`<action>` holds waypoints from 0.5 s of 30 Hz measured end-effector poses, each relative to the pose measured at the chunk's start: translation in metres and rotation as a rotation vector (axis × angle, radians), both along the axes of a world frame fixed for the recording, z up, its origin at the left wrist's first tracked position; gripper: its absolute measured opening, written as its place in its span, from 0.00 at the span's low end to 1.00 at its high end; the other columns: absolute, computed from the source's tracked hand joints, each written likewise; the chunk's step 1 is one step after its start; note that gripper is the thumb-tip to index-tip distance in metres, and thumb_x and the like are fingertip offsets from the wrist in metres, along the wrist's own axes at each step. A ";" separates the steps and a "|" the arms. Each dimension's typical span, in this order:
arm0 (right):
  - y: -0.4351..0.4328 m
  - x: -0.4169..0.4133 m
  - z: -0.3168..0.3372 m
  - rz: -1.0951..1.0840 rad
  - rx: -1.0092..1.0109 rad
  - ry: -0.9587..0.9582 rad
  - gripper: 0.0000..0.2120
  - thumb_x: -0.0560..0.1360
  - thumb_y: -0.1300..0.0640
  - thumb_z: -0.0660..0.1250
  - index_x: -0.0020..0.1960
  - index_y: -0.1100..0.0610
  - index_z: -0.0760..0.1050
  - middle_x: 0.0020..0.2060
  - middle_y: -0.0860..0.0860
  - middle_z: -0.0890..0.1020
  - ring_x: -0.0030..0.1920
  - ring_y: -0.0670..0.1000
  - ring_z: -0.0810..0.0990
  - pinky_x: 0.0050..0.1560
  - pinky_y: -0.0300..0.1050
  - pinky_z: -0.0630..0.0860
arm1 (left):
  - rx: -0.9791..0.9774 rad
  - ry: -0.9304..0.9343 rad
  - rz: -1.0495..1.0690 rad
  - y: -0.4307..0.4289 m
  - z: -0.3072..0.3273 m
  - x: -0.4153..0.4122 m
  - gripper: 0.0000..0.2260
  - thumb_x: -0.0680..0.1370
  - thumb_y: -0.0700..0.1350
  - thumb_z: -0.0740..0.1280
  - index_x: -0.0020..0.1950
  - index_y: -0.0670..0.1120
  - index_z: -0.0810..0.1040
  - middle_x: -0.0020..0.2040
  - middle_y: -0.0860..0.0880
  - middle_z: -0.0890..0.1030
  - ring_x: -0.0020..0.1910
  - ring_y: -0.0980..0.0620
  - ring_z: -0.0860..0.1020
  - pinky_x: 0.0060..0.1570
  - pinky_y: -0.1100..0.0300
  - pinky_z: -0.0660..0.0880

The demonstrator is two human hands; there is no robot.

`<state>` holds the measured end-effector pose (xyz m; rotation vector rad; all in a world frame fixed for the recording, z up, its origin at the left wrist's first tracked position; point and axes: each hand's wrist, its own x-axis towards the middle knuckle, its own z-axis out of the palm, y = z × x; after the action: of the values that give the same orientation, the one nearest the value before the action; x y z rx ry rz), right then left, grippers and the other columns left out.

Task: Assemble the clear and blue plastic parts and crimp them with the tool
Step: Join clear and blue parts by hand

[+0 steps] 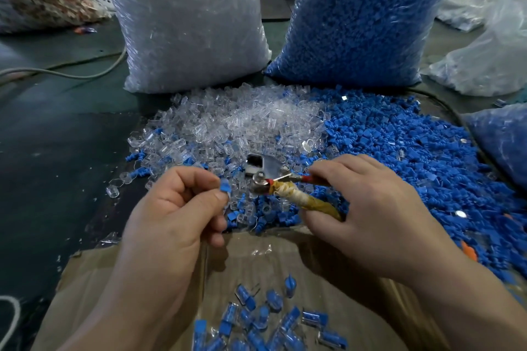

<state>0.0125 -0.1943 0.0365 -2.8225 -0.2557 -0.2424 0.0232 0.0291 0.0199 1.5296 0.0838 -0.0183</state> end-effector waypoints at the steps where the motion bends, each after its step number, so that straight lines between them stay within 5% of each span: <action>1: 0.000 0.002 -0.001 -0.036 -0.035 -0.008 0.29 0.69 0.33 0.56 0.64 0.45 0.73 0.49 0.41 0.77 0.50 0.46 0.72 0.49 0.42 0.69 | 0.044 0.027 -0.038 -0.002 -0.001 -0.001 0.14 0.77 0.34 0.68 0.40 0.53 0.83 0.31 0.48 0.80 0.28 0.53 0.77 0.25 0.64 0.75; 4: -0.001 0.009 -0.003 -0.111 -0.126 0.007 0.32 0.67 0.30 0.52 0.64 0.45 0.72 0.51 0.43 0.77 0.52 0.49 0.71 0.53 0.49 0.70 | 0.182 0.051 -0.116 -0.010 -0.007 -0.005 0.13 0.77 0.38 0.70 0.42 0.57 0.82 0.29 0.46 0.81 0.26 0.54 0.78 0.26 0.65 0.75; 12: 0.000 0.015 -0.003 -0.129 -0.189 0.041 0.30 0.70 0.29 0.59 0.65 0.45 0.70 0.59 0.46 0.74 0.61 0.52 0.67 0.66 0.53 0.61 | 0.331 0.012 -0.081 -0.018 -0.007 -0.009 0.12 0.76 0.43 0.71 0.43 0.62 0.80 0.31 0.48 0.83 0.24 0.57 0.79 0.25 0.68 0.74; 15: 0.017 0.002 0.002 -0.016 -0.062 -0.105 0.24 0.73 0.32 0.56 0.58 0.46 0.75 0.52 0.44 0.78 0.55 0.49 0.74 0.60 0.53 0.70 | 0.362 -0.008 -0.071 -0.020 -0.012 -0.010 0.09 0.75 0.46 0.72 0.45 0.62 0.80 0.32 0.49 0.84 0.27 0.53 0.81 0.27 0.60 0.79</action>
<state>0.0150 -0.1778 0.0388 -2.8781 -0.2676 -0.3939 0.0128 0.0094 0.0081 1.8938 0.0267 -0.0557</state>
